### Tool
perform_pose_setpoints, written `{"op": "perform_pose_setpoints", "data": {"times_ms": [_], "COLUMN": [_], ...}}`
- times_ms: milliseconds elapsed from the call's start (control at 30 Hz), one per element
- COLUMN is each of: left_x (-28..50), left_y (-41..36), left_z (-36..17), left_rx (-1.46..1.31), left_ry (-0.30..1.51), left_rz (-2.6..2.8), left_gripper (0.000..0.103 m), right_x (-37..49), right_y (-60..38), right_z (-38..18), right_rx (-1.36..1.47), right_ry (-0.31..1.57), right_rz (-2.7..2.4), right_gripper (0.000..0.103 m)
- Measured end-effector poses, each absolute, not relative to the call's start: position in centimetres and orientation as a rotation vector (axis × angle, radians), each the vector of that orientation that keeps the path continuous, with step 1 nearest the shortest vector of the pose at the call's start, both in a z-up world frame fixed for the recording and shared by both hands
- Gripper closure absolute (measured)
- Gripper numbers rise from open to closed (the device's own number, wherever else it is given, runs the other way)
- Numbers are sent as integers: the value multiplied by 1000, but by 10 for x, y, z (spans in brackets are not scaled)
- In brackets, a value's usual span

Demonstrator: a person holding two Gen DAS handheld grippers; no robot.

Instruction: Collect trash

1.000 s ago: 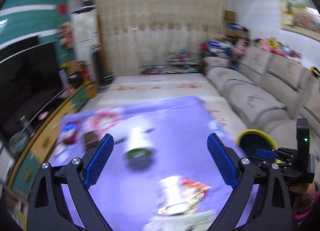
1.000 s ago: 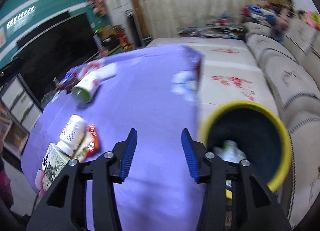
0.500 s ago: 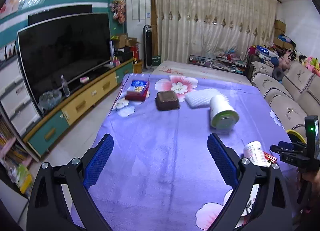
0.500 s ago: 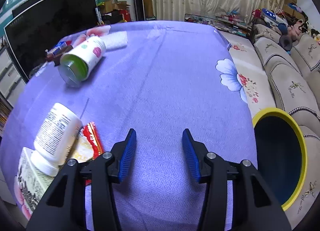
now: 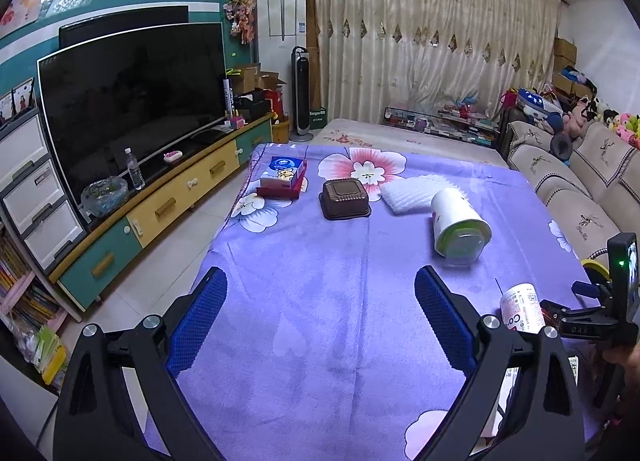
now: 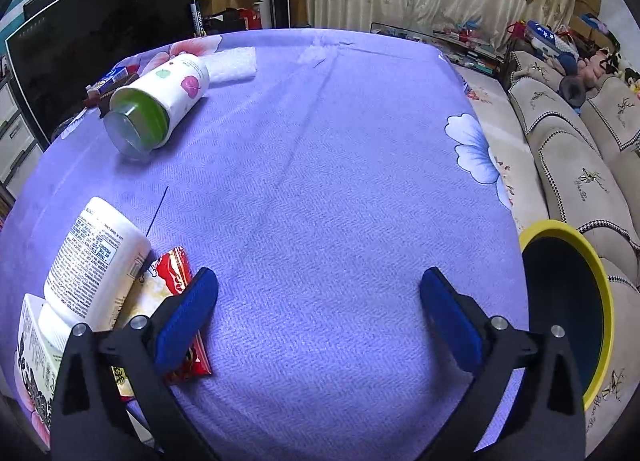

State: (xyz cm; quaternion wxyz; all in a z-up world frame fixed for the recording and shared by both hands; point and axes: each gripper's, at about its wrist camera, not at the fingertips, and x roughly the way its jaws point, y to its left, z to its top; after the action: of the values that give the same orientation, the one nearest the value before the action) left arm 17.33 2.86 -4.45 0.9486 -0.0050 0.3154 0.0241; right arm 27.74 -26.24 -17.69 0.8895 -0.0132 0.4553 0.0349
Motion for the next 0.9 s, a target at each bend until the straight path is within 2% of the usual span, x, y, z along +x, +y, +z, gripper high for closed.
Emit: {"op": "perform_pose_setpoints", "data": {"times_ms": [900], "left_x": [228], "left_y": [18], "left_z": [-71], "left_rx": [46], "left_ry": [733], "left_rz": [200], "left_gripper": [9], "right_x": [278], "right_y": [-262], "right_z": [-177], "right_rx": [-28], "right_ry": [946], "right_rz": [72], "right_gripper": [5]}}
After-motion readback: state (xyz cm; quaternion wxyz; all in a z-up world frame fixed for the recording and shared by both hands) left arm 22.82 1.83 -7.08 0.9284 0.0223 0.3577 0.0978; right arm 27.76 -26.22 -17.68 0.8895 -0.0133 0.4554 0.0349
